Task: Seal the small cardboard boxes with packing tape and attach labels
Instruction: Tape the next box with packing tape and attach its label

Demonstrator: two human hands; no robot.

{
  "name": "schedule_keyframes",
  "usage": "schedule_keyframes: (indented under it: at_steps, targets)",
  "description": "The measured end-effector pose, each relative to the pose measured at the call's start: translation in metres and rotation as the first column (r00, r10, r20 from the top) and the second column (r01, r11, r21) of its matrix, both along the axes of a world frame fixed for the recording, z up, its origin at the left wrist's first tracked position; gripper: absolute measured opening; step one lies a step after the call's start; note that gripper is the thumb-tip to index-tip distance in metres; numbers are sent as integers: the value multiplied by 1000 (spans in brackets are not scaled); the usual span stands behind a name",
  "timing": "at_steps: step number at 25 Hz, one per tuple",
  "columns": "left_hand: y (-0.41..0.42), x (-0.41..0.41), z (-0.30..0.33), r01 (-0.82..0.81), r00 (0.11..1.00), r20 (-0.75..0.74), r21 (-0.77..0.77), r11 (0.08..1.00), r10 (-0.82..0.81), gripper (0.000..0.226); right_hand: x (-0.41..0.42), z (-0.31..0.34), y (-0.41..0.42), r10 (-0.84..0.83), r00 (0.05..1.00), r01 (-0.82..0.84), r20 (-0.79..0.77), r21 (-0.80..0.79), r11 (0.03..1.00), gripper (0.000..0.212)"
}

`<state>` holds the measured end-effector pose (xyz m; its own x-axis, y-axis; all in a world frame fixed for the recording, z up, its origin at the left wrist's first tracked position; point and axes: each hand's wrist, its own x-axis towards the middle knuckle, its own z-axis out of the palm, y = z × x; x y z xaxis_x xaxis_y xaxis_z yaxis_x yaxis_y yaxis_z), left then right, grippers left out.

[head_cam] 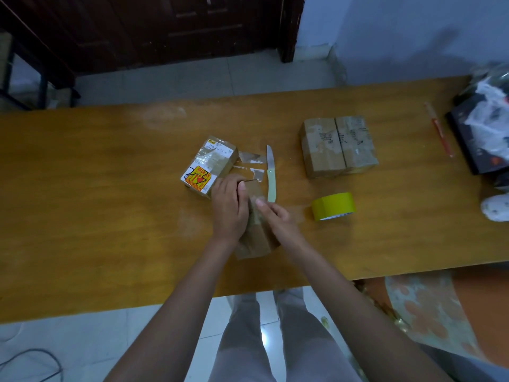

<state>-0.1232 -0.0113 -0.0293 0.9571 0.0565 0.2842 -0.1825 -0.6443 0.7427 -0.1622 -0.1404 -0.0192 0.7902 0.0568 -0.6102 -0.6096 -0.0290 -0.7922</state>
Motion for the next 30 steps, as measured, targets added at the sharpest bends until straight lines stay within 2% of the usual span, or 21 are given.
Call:
schedule_keyframes:
  at_steps: [4,6,10,14,16,18,20,22,23,26,28,30]
  targets:
    - [-3,2,22,-41,995,82,-79,996,47,32,4,18,7,-49,987,55,153,-32,998,34]
    - [-2,2,30,-61,994,80,-102,993,70,34,6,26,7,-53,974,68,222,-62,996,41]
    - [-5,2,46,-61,994,77,-138,989,72,36,9,32,4,-70,960,102,273,-106,989,58]
    - [-6,4,62,-108,991,68,-120,987,117,36,15,40,5,-102,963,134,249,-118,984,50]
    - [-4,3,65,-204,979,-28,-195,959,203,38,21,44,3,-148,973,165,176,-87,982,46]
    - [-4,-1,68,-298,940,-261,-327,897,217,43,26,45,-3,-209,973,214,95,-50,976,44]
    - [-8,-7,71,-311,870,-492,-506,804,27,43,27,48,-8,-237,971,238,42,-6,971,42]
    - [-11,-12,70,-332,801,-575,-658,676,-166,42,29,53,-12,-220,975,220,9,-5,975,46]
    - [-12,-13,68,-353,780,-595,-674,649,-193,39,31,56,-14,-193,981,193,8,-24,981,50]
    - [-15,-14,63,-360,790,-602,-603,712,-111,31,35,60,-19,-109,988,119,114,-94,988,67]
    - [-18,-14,59,-334,814,-576,-566,753,-72,29,33,62,-17,13,982,28,186,-215,976,83]
    - [-22,-15,54,-309,838,-544,-522,795,-31,22,29,57,-11,95,965,-11,244,-325,946,71]
